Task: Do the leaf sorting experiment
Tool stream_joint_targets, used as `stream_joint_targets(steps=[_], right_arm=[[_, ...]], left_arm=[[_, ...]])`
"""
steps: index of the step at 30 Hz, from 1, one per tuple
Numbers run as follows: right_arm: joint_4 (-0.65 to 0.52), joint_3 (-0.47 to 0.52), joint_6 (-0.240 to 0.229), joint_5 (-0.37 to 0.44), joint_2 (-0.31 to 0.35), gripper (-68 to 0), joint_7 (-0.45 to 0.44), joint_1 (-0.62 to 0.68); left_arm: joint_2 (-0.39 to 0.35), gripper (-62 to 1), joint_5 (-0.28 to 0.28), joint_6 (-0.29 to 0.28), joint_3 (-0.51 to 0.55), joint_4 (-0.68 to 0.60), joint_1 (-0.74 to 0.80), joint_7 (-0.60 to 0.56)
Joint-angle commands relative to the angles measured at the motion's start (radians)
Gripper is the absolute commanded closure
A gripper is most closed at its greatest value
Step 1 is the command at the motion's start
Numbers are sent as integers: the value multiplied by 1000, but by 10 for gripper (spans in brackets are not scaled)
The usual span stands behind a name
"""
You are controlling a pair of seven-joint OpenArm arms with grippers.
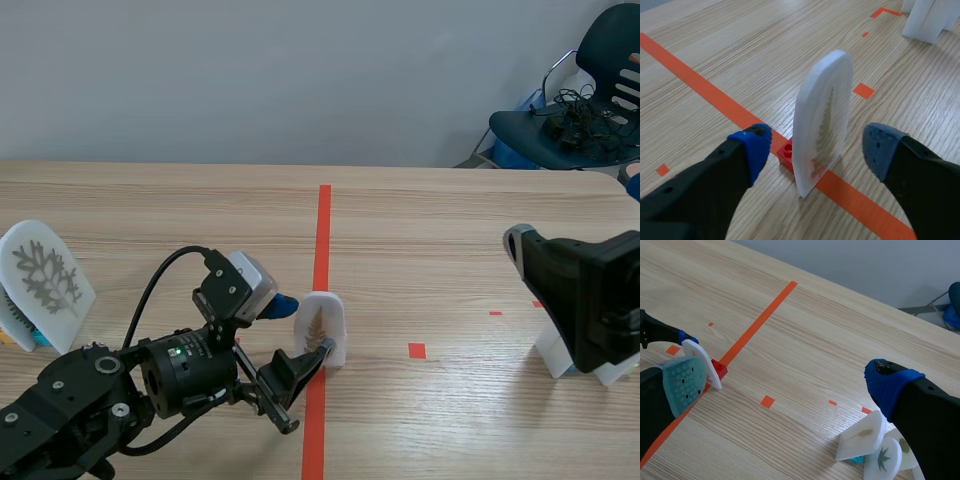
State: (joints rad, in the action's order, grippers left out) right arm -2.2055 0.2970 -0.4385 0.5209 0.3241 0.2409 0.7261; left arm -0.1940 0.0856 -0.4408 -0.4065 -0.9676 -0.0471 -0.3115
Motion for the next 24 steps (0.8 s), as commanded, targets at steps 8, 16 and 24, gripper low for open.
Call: stream_joint_targets(steps=[8, 16, 24], right_arm=[[-6, 5, 4, 6, 2, -679, -18, -14], [-6, 5, 4, 6, 2, -679, -18, -14], [-6, 5, 4, 6, 2, -679, -18, -14]], left_arm=[[19, -135, -14, -3, 1, -28, -6, -14], [19, -84, -18, -3, 1, -28, -6, -14], [19, -84, -102, -3, 1, -29, -6, -14]])
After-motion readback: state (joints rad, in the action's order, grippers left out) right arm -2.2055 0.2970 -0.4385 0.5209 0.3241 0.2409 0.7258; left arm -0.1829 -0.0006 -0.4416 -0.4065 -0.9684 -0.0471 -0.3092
